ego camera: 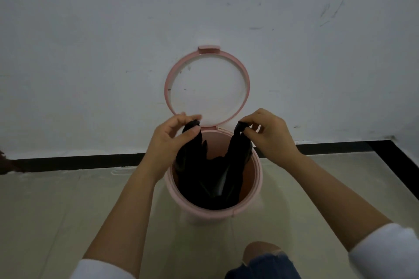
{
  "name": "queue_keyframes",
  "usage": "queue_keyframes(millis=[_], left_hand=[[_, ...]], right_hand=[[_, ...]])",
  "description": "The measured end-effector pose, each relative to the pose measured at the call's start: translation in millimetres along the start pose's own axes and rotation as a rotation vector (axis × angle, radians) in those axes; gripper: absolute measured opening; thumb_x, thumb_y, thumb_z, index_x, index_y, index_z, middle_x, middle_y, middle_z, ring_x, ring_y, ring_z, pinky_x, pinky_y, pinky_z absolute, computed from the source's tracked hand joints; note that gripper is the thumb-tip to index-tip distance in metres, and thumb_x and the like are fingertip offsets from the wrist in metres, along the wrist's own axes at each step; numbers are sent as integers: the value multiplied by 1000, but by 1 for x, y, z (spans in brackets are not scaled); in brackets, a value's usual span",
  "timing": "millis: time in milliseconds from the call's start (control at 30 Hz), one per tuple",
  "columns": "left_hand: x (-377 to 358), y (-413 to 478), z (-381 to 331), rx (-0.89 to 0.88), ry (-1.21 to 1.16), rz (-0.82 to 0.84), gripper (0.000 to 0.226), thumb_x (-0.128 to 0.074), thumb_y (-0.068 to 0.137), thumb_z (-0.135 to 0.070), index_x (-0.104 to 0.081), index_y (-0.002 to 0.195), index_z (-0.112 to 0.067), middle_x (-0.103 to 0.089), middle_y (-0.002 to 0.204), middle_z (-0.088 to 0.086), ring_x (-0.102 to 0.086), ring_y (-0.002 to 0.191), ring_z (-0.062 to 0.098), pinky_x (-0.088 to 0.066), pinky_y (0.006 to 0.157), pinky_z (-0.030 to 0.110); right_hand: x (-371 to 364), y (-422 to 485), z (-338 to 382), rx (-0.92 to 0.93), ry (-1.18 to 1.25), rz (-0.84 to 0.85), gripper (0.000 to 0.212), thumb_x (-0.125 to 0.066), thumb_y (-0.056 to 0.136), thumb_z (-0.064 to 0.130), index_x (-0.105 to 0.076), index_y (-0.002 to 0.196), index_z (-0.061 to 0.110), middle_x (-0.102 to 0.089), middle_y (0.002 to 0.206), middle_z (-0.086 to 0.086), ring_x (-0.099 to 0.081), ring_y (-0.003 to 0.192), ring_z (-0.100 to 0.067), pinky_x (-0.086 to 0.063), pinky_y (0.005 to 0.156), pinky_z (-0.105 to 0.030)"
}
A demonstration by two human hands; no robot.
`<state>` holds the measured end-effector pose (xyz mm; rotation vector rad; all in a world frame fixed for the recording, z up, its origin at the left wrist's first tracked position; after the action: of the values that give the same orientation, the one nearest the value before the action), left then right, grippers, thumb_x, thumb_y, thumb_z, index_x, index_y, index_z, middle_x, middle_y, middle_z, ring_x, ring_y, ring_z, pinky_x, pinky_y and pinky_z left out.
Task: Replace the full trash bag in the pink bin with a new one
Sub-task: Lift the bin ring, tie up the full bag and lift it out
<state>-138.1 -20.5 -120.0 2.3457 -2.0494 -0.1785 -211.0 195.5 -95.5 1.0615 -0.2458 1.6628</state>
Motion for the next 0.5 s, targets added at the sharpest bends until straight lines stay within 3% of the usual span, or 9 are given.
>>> queue_keyframes(millis=[100, 167, 300, 367, 433, 500], left_hand=[[-17, -4, 2, 11, -60, 37, 14, -59, 89, -11, -65, 101, -15, -70, 104, 14, -64, 99, 20, -53, 86, 28], [-26, -4, 8, 35, 10, 88, 27, -62, 88, -17, -60, 113, -24, -66, 100, 10, -64, 94, 21, -54, 83, 28], [-40, -7, 26, 27, 350, 196, 78, -79, 73, -28, -34, 136, -42, -52, 126, -12, -57, 107, 10, -52, 86, 23], [-46, -8, 33, -4, 488, 186, 90, -79, 69, -36, -24, 140, -40, -45, 136, -15, -53, 115, 7, -49, 92, 25], [-51, -9, 38, -29, 511, 175, 81, -73, 75, -40, -23, 139, -33, -53, 129, -14, -58, 111, 6, -50, 92, 28], [-52, -8, 42, -46, 524, 149, 52, -59, 89, -34, -30, 131, -24, -60, 106, -21, -63, 96, 2, -54, 84, 27]], right_hand=[[-1, -3, 6, 7, 18, 15, 15, -68, 79, 8, -73, 92, 14, -52, 75, 18, -54, 71, 4, -38, 63, -4], [-3, -5, 10, -8, 47, 10, 12, -69, 79, 9, -73, 89, 14, -56, 74, 14, -55, 68, 1, -40, 64, -6], [-7, -10, 21, -69, 189, 38, 14, -70, 77, 6, -73, 86, 16, -72, 77, 0, -66, 70, -10, -54, 70, -21], [-12, -12, 29, -65, 247, 93, 18, -70, 77, 3, -71, 82, 20, -71, 71, 6, -67, 66, -7, -53, 64, -16], [-16, -14, 38, -46, 307, 157, 19, -69, 76, 0, -71, 80, 18, -70, 70, 9, -67, 63, -5, -50, 60, -12], [-18, -15, 42, -43, 379, 205, 20, -69, 77, -2, -73, 82, 17, -72, 73, 4, -68, 65, -5, -51, 62, -14]])
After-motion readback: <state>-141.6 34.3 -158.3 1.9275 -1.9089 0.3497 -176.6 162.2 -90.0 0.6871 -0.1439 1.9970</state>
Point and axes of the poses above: each hand's wrist, its own y-axis towards the middle knuckle, its own x-axis out of the back of the hand, z = x × y, the point moved 3 cm from there along y, towards the middle knuckle
